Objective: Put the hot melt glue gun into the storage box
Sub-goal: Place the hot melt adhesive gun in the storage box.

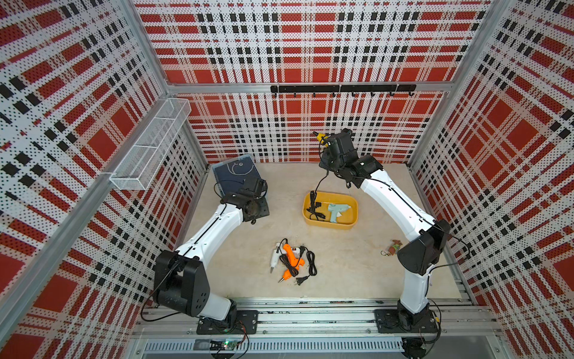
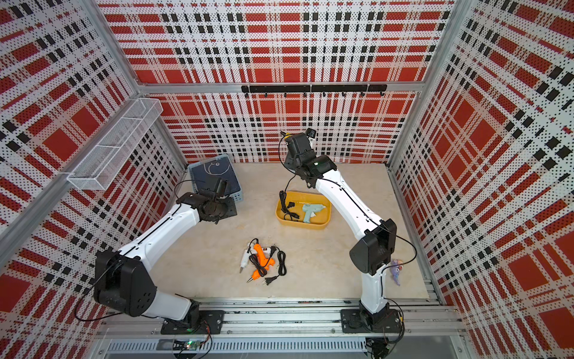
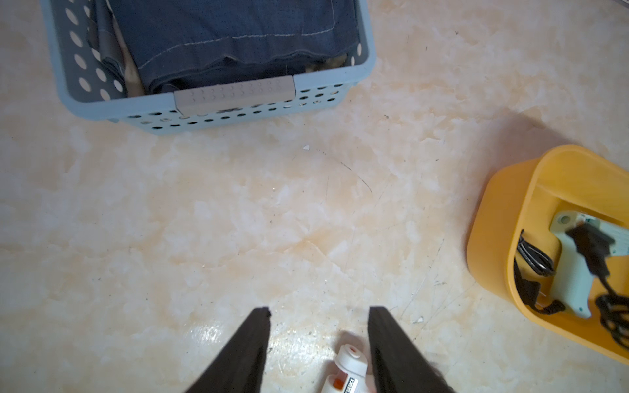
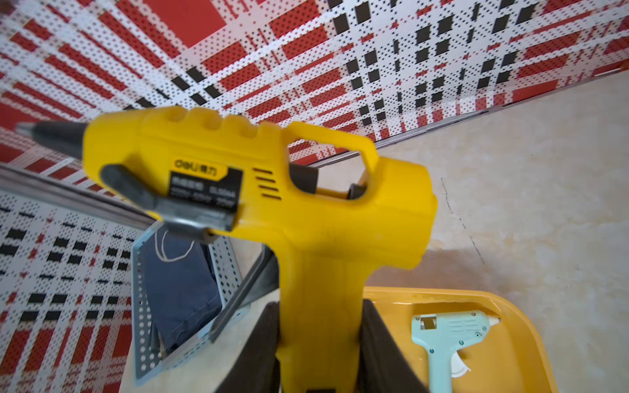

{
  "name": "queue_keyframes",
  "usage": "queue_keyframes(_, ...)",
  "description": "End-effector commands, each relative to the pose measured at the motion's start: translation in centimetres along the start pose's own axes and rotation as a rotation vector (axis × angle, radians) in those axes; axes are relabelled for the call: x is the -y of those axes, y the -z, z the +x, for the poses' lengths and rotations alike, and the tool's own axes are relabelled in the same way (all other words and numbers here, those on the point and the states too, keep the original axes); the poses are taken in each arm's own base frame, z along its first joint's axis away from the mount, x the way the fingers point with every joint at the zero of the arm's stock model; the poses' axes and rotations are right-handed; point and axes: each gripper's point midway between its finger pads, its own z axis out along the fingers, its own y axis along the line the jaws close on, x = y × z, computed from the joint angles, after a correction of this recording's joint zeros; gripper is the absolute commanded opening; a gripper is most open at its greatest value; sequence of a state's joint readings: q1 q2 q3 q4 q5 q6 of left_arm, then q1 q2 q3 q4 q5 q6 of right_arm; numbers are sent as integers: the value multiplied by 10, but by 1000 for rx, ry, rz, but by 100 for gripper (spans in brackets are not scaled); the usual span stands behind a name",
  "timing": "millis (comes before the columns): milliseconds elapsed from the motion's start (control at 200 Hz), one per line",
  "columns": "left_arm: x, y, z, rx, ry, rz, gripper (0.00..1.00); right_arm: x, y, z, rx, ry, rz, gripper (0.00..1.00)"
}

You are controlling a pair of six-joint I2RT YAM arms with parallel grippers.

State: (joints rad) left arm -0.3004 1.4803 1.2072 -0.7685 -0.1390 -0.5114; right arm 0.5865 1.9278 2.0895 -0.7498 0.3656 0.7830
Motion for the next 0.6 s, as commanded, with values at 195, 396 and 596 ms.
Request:
queue_keyframes(195, 5, -1, -8, 23, -11, 21, 53, 61, -40, 75, -89, -232, 202, 21)
queue_keyframes(396, 2, -2, -4, 12, -18, 25, 53, 109, -42, 143, -195, -417, 324, 21)
queue_keyframes(596, 3, -2, -3, 4, -37, 38, 53, 125, -44, 172, -229, -561, 387, 21)
